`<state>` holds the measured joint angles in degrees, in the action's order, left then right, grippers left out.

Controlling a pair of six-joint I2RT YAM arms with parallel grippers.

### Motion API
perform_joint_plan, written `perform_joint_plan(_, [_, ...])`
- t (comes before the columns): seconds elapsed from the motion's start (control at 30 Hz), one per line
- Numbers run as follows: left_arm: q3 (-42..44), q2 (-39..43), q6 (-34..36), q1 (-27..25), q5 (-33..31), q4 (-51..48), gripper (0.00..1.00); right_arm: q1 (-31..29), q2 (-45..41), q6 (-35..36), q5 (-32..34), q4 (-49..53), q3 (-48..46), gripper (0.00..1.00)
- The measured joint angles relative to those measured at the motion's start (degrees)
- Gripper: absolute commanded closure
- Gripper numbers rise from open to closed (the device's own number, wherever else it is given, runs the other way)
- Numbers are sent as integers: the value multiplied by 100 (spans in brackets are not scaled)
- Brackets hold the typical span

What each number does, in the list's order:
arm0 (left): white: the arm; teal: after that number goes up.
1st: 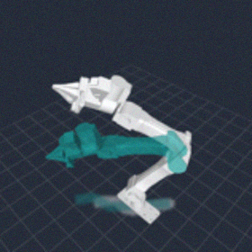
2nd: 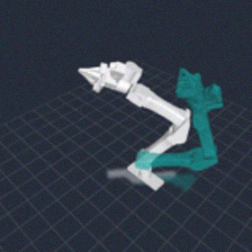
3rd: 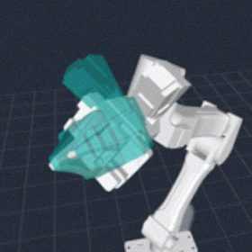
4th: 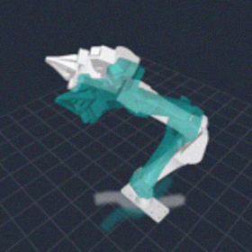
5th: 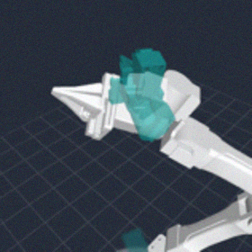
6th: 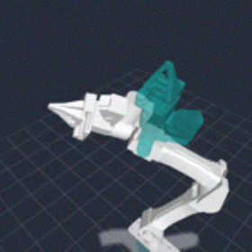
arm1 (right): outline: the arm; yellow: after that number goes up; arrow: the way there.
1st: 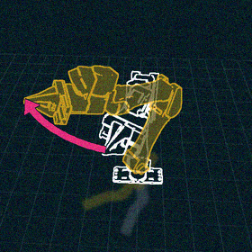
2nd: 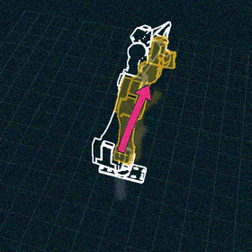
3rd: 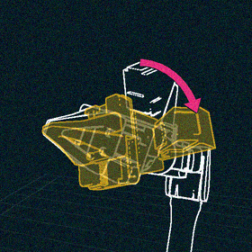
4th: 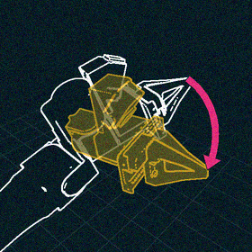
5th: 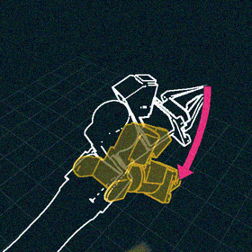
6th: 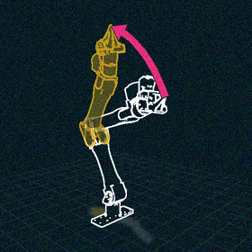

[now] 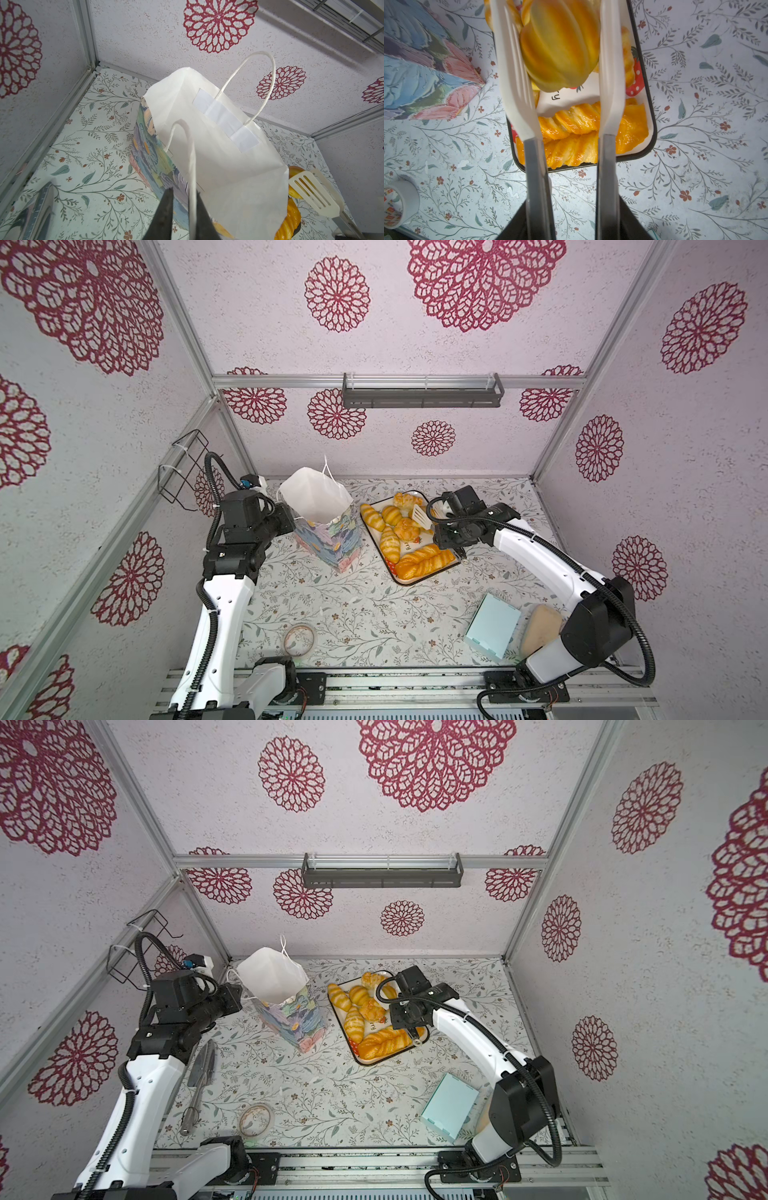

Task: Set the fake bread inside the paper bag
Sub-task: 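Lower the tongs and pinch a round yellow bun with the right gripper, then lift the bun in the tongs and carry it toward the paper bag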

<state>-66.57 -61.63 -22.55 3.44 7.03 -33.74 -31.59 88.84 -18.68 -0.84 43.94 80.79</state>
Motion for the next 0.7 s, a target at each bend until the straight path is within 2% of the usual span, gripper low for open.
perform_joint_plan(0.37, [0,0,-2,0,0,2,83,-83,-219,2,-348,-446,479,51])
perform_joint_plan(0.7, [0,0,-2,4,-2,0,83,-525,-286,24,-699,-1014,662,49])
